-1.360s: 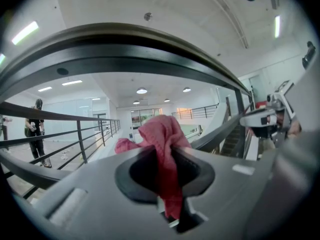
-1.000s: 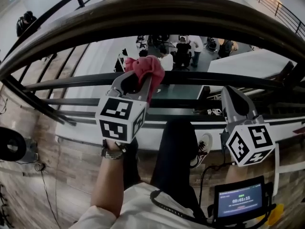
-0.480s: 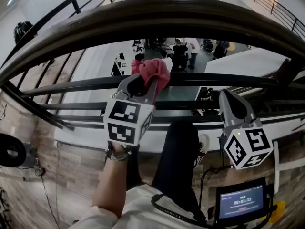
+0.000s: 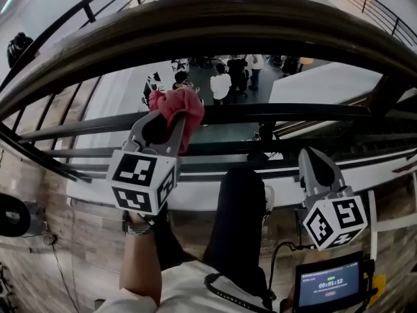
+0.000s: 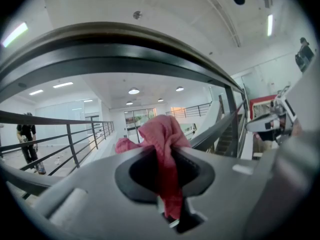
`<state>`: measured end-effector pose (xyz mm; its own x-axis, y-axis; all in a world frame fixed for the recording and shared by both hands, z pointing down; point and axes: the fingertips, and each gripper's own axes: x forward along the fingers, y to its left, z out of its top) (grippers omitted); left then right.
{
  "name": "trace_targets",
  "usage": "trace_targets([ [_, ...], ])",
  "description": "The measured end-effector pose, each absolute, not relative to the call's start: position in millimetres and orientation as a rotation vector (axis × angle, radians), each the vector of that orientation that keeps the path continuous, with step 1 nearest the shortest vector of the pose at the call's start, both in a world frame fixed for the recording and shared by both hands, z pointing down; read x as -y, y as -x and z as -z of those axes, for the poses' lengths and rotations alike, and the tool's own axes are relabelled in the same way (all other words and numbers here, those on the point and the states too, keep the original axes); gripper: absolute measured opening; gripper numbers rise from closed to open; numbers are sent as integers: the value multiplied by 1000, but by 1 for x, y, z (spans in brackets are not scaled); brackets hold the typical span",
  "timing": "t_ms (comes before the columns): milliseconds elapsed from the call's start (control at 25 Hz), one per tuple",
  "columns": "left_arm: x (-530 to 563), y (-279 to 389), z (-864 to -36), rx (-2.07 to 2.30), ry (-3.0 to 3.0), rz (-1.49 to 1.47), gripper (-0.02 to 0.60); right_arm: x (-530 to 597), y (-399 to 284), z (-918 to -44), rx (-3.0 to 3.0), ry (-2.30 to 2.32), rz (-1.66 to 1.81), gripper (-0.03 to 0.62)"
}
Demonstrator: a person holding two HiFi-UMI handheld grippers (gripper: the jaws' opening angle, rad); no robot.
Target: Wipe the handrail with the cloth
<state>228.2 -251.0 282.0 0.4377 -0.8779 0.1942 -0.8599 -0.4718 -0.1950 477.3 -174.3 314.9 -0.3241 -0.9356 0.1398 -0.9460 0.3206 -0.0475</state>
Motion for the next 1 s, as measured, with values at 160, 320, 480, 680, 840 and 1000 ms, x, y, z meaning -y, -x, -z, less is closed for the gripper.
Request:
trace_targets([
  [160, 250, -225, -283, -1612, 2581, 409, 71, 171, -480, -318, 2489, -1754, -188, 3],
  [320, 254, -224, -285, -1626, 2575, 422, 72, 175, -480, -301, 2513, -1750, -120, 3],
  [480, 254, -244, -288, -1606, 2583, 453, 72, 176, -488, -288, 2531, -1734, -63, 3],
  [680, 252, -256, -293, -1581, 2595, 488, 71, 183, -488, -280, 2554, -1699, -2, 3],
  [840, 251, -269, -290, -1592, 2584, 472, 71, 190, -498, -274, 2572, -1674, 22, 3],
  [1000, 251, -288, -287, -1591, 2592, 484, 71, 199, -510, -273, 2574, -1645, 34, 3],
])
